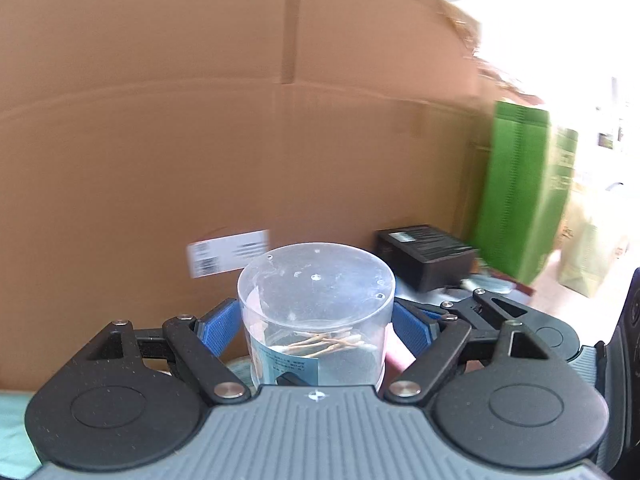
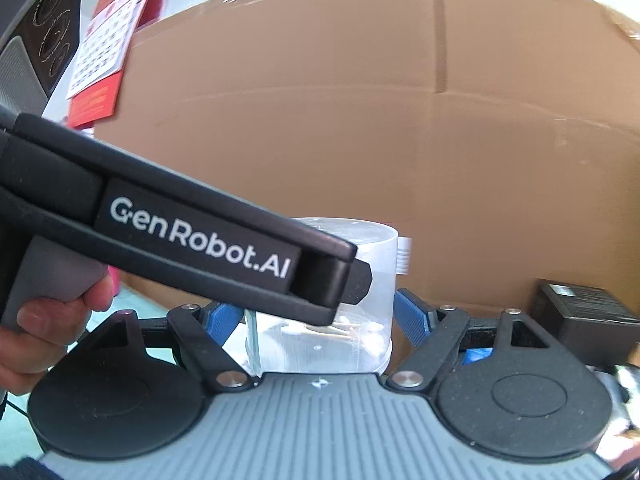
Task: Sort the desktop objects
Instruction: 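Lift the clear cup with the left gripper and carry it to the brown box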
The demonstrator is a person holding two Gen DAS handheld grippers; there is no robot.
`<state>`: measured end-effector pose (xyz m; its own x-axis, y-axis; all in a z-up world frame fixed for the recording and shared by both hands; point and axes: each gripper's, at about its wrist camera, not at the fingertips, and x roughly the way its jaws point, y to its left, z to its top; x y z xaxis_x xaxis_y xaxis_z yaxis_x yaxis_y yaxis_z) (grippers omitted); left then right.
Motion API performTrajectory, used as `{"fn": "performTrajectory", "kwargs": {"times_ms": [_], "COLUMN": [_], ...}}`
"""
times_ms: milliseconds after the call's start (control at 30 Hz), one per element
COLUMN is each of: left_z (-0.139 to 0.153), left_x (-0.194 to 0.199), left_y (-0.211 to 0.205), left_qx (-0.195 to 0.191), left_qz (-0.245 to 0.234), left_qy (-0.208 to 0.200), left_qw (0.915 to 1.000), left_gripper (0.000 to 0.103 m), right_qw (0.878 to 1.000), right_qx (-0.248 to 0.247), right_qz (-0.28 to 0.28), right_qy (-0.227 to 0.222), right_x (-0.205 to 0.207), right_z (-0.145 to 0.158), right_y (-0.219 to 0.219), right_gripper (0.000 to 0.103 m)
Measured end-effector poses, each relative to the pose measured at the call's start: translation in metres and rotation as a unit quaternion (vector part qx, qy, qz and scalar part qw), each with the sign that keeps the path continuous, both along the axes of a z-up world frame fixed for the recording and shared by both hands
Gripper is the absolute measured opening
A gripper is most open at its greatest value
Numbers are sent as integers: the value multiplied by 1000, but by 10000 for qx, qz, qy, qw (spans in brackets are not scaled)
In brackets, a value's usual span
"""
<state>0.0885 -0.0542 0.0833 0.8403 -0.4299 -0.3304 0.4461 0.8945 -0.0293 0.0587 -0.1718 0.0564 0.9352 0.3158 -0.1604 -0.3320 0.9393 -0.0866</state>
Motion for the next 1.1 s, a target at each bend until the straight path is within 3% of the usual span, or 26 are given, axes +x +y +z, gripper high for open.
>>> {"fn": "performTrajectory", "kwargs": {"times_ms": [267,567,800,1100], "left_z": [-2,-18,-33,-40], "left_x": [-3,4,27,44], "left_y": [-90,-185,-228,-245], "left_qx": [5,-41,87,339], "left_qz": [-808,-1631,-1710,-1621], "left_qy": [-69,19,29,-169], "left_qw": [9967,9866,9852,9861], "left_gripper": [86,86,86,86], "right_qw": [9967,9840,9787,9764], "right_qx": [137,151,41,-220], "right_qz": [-794,-1773,-2052,-2148], "right_qy": [-137,-121,-84,-30], "right_x": [-30,-59,-42,-13], "right_z": [0,-10,-27,-40], "right_y": [-77,-174,-214,-223], "right_gripper": [80,79,78,77]}}
